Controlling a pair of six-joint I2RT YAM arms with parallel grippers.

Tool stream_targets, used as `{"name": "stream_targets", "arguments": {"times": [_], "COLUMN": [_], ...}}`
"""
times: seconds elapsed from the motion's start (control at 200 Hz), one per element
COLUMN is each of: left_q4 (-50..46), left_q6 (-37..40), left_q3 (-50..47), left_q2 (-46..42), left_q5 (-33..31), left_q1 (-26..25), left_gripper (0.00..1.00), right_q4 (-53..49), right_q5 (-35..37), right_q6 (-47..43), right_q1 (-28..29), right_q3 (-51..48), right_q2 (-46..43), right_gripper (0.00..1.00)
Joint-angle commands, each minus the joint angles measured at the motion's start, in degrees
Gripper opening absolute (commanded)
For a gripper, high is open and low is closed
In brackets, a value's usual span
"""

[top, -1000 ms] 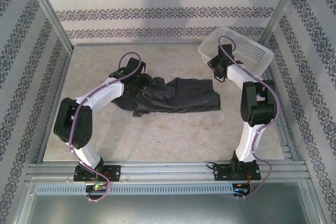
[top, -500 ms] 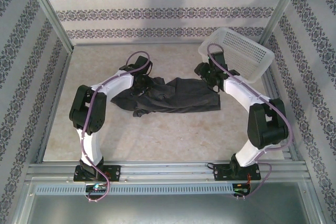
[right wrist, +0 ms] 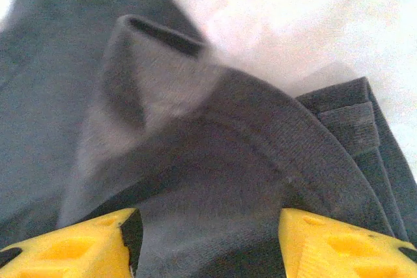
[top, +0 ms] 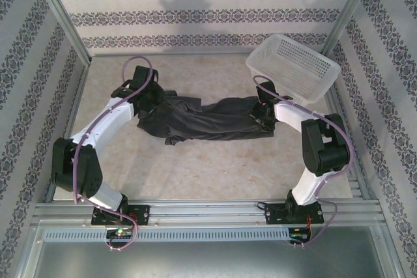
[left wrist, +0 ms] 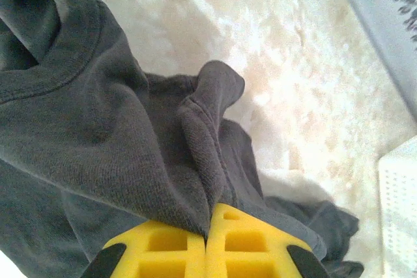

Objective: Fold and stack the t-shirts

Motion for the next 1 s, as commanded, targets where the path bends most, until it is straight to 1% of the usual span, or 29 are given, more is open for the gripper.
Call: {"name": "stream_targets", "arguments": {"times": [0.0,0.05,0.075,0.08,0.085,0.105,0.135,0.195,0.24,0.31,0.33,0.385,0.455,0.525,0.61,0.709,0.789,0.899,0.994], "left_q4": [6.3,7.7,8.4,8.5,8.7,9.1,9.8,11.2,11.9,11.4,11.0,10.6,10.3,9.8,8.7,5.8,3.3,1.2,-1.2], "left_q6": [-2.0,-2.3,-2.4,-2.4,-2.4,-2.5,-2.5,-2.1,-1.4,-0.8,-0.7,-0.8,-1.0,-1.4,-1.7,-1.5,-1.0,-1.4,-1.8], "left_q3": [-3.4,-4.0,-4.3,-4.2,-4.3,-4.2,-4.0,-3.1,-2.3,-0.6,-0.3,-0.1,-1.6,-4.7,-9.4,-15.0,-18.9,-23.6,-26.8], "left_q2": [-2.6,-3.9,-4.6,-4.7,-4.8,-5.3,-5.9,-6.8,-7.4,-7.7,-7.7,-7.8,-8.6,-10.0,-13.5,-18.9,-23.4,-28.6,-31.9], "left_q5": [2.8,3.7,4.2,4.2,4.3,4.8,5.3,6.6,7.5,8.2,8.3,9.0,9.8,10.2,10.0,8.5,7.1,6.9,7.0], "left_q1": [2.4,3.4,3.9,4.0,4.1,4.6,5.3,6.5,7.0,7.6,7.7,7.8,7.8,7.8,7.8,7.8,7.9,8.0,7.9], "left_gripper": [0.00,0.00,0.00,0.00,0.00,0.00,0.00,0.00,0.00,0.00,0.00,0.00,0.00,0.00,0.00,0.00,0.00,0.00,0.00], "right_q4": [-3.4,-3.2,-2.9,-2.9,-2.9,-2.9,-2.9,-2.8,-2.9,-3.4,-3.6,-4.2,-5.3,-6.6,-6.8,-6.7,-4.8,-2.4,-1.2], "right_q5": [-0.3,-0.7,-1.0,-1.0,-1.0,-1.0,-1.1,-1.4,-0.9,0.9,1.5,2.6,3.7,4.9,7.7,10.3,11.8,14.8,15.0], "right_q6": [0.8,1.6,2.0,2.0,2.2,2.4,2.6,3.1,3.2,3.3,3.4,3.9,4.3,4.8,5.1,6.5,6.9,4.6,2.3], "right_q1": [0.1,0.2,0.2,0.2,0.2,0.2,0.2,0.3,0.7,1.6,1.9,2.6,4.0,6.2,9.5,11.9,12.7,13.3,13.3], "right_q3": [3.2,3.5,3.6,3.6,3.6,3.8,4.1,4.9,5.8,7.3,7.8,9.6,12.9,17.0,21.0,24.3,25.6,27.7,30.0], "right_q2": [2.7,3.1,3.1,3.1,3.0,2.9,2.6,1.2,-0.4,-2.9,-3.4,-4.0,-2.3,1.4,5.9,10.8,13.6,16.8,19.7], "right_gripper": [0.53,0.48,0.44,0.41,0.41,0.36,0.32,0.30,0.33,0.42,0.46,0.51,0.52,0.53,0.57,0.60,0.62,0.68,0.69]}}
